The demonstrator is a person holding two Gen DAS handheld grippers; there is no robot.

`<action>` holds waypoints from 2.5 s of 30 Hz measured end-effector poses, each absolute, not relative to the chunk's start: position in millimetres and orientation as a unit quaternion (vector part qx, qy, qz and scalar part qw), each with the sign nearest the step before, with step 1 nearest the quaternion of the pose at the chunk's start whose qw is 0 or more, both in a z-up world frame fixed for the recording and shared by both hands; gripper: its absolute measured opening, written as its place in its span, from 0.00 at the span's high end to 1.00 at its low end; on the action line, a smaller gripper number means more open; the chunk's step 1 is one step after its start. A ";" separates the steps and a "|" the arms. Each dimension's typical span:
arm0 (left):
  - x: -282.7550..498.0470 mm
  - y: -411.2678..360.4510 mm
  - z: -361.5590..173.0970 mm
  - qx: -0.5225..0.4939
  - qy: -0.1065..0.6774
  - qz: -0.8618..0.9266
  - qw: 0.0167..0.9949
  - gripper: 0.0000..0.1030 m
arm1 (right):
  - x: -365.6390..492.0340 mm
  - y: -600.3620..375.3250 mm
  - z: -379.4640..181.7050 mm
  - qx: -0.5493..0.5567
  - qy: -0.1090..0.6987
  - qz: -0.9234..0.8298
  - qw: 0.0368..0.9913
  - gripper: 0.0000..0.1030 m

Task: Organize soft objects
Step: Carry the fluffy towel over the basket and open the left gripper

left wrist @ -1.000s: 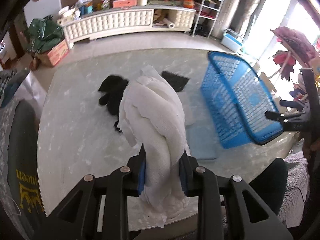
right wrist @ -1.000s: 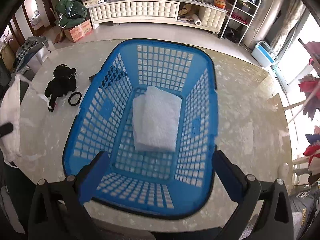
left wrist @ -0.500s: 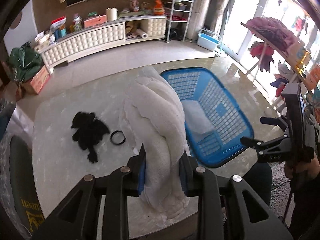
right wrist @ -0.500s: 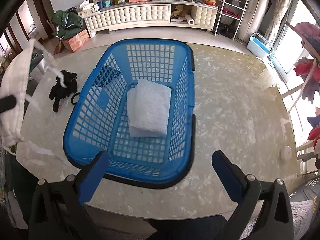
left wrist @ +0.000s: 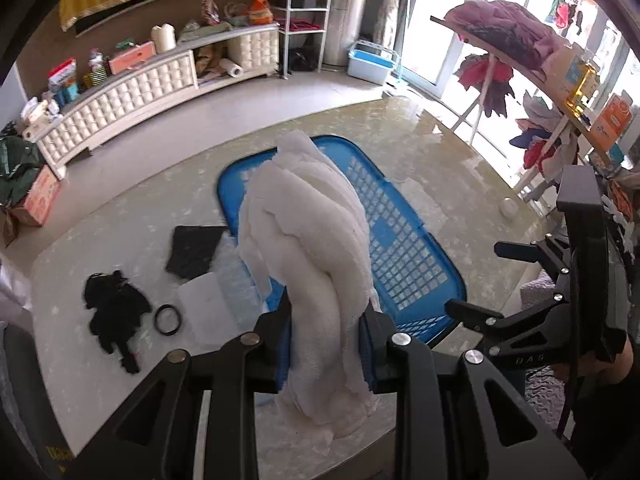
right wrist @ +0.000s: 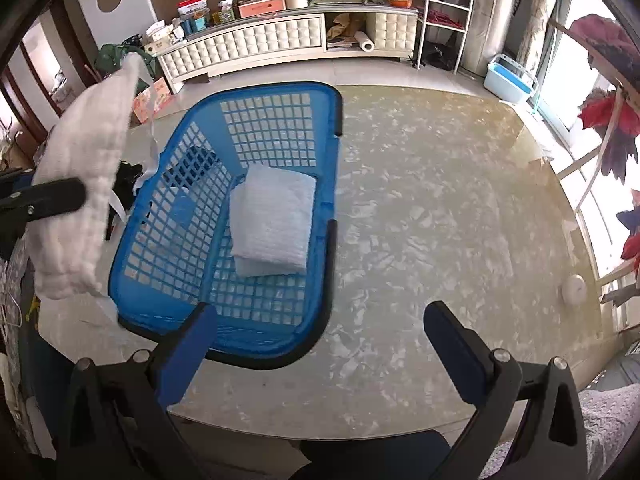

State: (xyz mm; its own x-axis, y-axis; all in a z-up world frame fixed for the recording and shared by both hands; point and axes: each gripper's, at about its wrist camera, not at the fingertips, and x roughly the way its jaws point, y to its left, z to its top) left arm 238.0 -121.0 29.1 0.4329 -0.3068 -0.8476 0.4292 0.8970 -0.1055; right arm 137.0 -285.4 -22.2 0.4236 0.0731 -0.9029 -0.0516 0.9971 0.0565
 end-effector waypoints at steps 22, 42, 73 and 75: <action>293.4 -185.2 -64.3 0.100 0.567 -0.243 0.780 0.75 | 148.6 -305.8 -43.7 0.053 0.547 0.032 0.835 0.00; 298.9 -222.3 -98.5 0.140 0.605 -0.246 0.744 0.75 | 152.9 -315.0 -51.2 0.073 0.554 0.030 0.828 0.00; 273.9 -227.1 -74.2 0.143 0.572 -0.223 0.776 0.24 | 134.7 -324.0 -28.0 0.077 0.531 0.009 0.844 0.00; 270.4 -221.3 -64.0 0.135 0.564 -0.223 0.783 0.21 | 131.9 -322.1 -22.5 0.072 0.529 0.006 0.845 0.00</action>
